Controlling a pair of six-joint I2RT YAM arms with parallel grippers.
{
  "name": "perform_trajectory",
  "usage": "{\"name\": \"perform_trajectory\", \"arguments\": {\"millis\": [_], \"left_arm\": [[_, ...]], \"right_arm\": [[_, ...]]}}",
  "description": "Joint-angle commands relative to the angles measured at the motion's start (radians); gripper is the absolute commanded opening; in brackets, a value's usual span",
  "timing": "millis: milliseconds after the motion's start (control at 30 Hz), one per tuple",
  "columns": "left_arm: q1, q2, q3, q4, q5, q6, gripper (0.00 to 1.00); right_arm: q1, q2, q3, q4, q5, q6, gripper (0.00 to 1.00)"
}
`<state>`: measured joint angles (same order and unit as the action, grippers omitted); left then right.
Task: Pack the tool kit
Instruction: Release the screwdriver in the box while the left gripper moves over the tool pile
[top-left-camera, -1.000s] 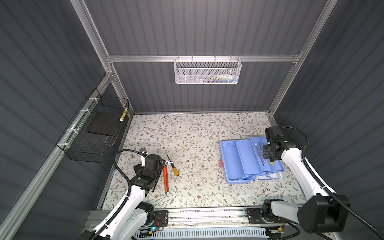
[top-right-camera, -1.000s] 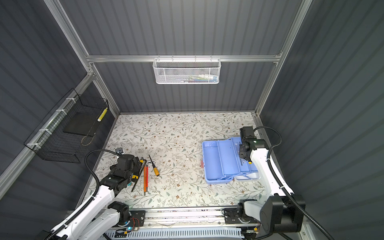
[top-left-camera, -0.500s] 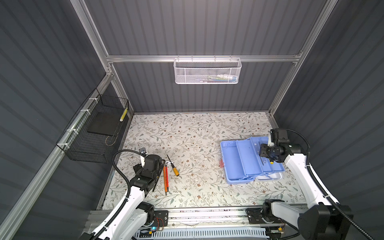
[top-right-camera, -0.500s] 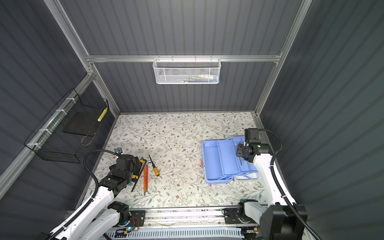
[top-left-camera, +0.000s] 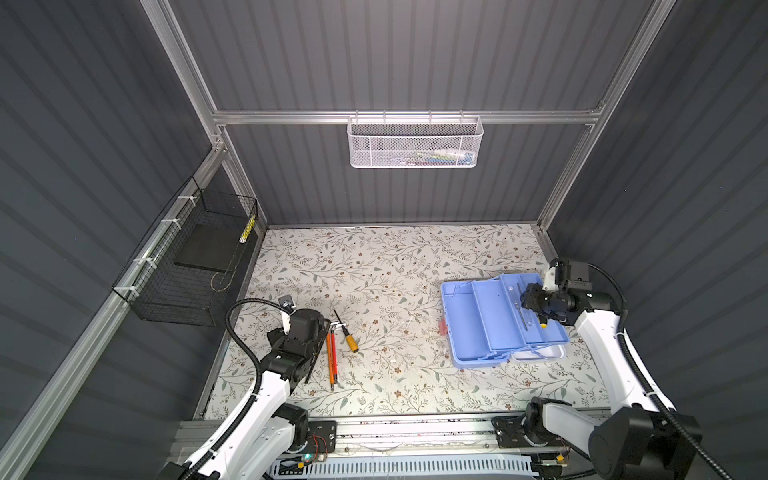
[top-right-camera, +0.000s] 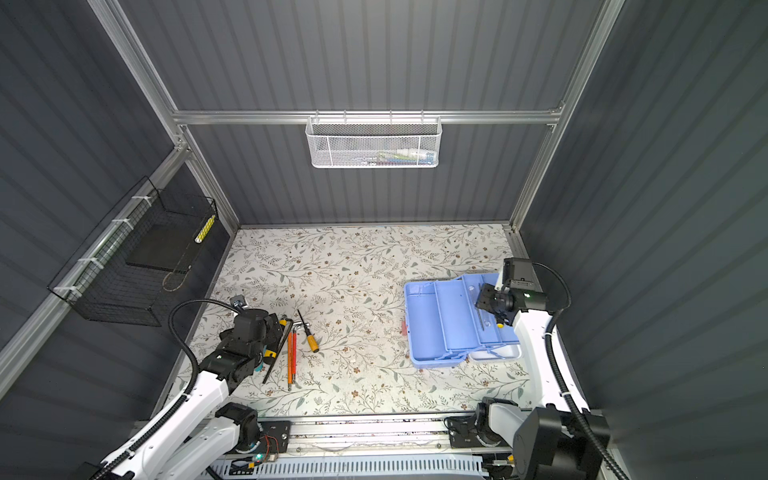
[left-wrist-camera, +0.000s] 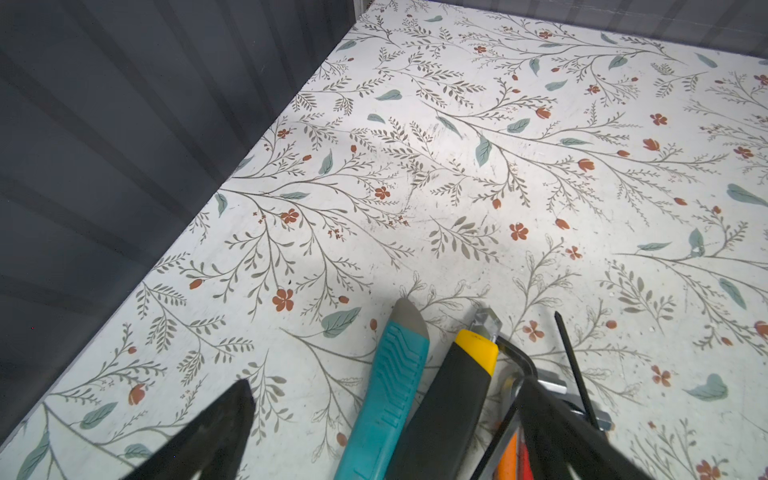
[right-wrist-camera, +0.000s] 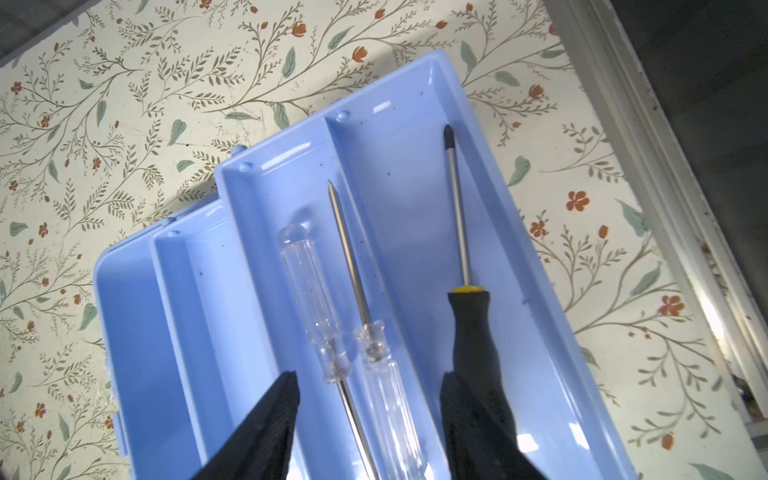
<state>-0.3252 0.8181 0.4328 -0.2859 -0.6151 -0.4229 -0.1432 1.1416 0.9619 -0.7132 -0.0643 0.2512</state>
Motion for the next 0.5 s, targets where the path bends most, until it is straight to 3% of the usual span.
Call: {"name": "perform_trajectory", "arguments": {"millis": [0,100,167,333,467], "left_arm": [[0.007,0.018,0.025,0.09,0.156,0.056,0.99],[0.003,0.109,0.117,0.095,0.385,0.034,0.99],[-0.039,0.216,0.211,0.046,0.464,0.014,0.98],[-0.356,0.45,0.429,-0.001,0.411,-0.03,0.99],[-0.469,0.581,0.54,0.028,0.466,-0.119,0.99]], "right_arm": [[0.001,0.001,0.018,-0.046,0.065,0.007,0.59],[-0.001,-0.017,0.021,-0.05,0.146,-0.004,0.59],[-0.002,-0.017,0.021,-0.044,0.149,-0.003,0.58],[-0.004,-0.043,0.01,-0.021,0.124,0.008,0.58],[-0.01,-0.054,0.005,-0.02,0.133,0.005,0.58]]}}
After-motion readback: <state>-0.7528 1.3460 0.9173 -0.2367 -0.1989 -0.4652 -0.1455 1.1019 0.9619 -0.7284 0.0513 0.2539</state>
